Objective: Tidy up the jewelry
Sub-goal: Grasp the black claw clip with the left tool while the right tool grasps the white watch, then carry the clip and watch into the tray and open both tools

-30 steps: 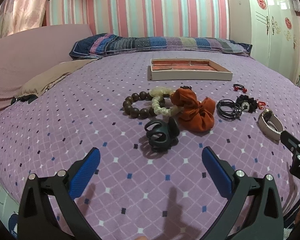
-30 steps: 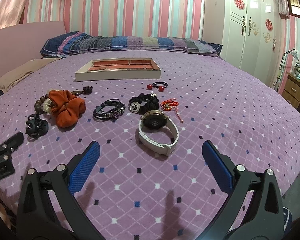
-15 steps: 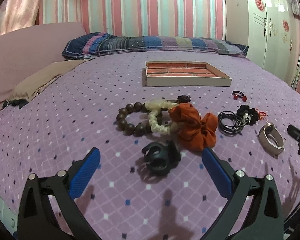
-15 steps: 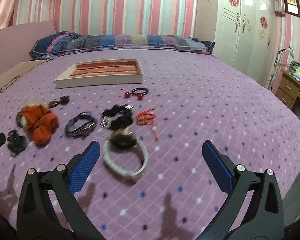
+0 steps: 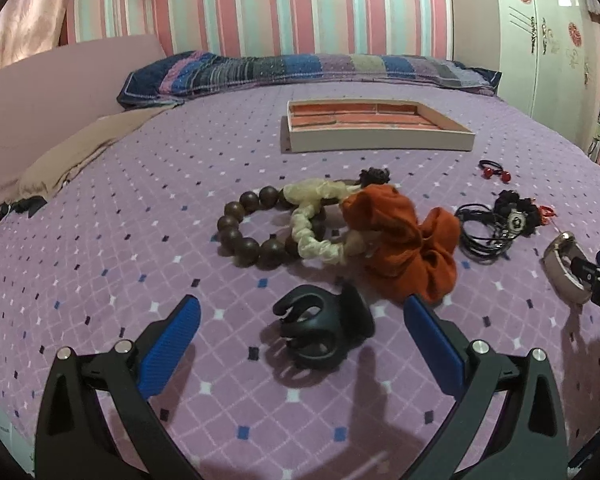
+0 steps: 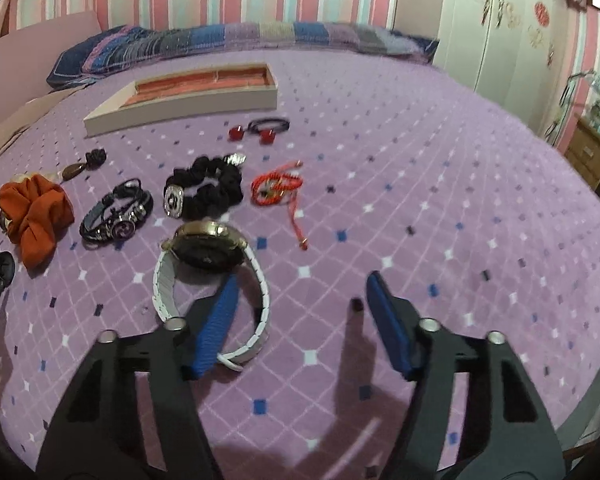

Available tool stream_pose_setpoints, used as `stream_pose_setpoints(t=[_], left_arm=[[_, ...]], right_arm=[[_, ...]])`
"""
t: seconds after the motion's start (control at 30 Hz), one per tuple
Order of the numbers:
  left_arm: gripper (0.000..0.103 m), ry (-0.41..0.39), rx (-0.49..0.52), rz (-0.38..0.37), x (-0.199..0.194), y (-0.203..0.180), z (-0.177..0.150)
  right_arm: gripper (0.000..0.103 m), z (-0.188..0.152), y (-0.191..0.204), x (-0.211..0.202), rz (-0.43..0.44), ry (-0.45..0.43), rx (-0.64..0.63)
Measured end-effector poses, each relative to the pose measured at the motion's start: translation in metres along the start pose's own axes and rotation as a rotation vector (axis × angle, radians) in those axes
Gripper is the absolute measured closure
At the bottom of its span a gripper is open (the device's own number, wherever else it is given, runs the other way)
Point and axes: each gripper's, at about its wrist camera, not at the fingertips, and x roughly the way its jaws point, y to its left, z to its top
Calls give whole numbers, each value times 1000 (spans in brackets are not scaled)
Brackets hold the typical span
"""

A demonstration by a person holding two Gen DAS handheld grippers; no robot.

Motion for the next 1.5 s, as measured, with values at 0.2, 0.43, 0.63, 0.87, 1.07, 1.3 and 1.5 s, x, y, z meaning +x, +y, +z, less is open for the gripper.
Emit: stream_pose_setpoints(t=[0.2,0.43,0.63,0.87,1.07,1.3,1.5], left_arm=[[5,57,-32,-24,19,10,0],[26,92,-52,-41,27,12,-3],[42,63,-28,-60,22,7,-5],[53,44,-35,-93,20,9,-7],[53,30,-26,-81,15,10,-9],[54,10,-50,-74,2,21,-7],[54,-29,-50,-84,-12,22,10]], right_arm=[[54,3,0,9,29,22,16],[72,3,6,11,58,21,4],[91,2,11,12,82,6,-18],[97,1,15,11,85,-18,-52],[98,1,12,8,118,-28,-42],[98,4,4,-3,162,-48,-6],[98,20,-2,-9,201,-69,33]])
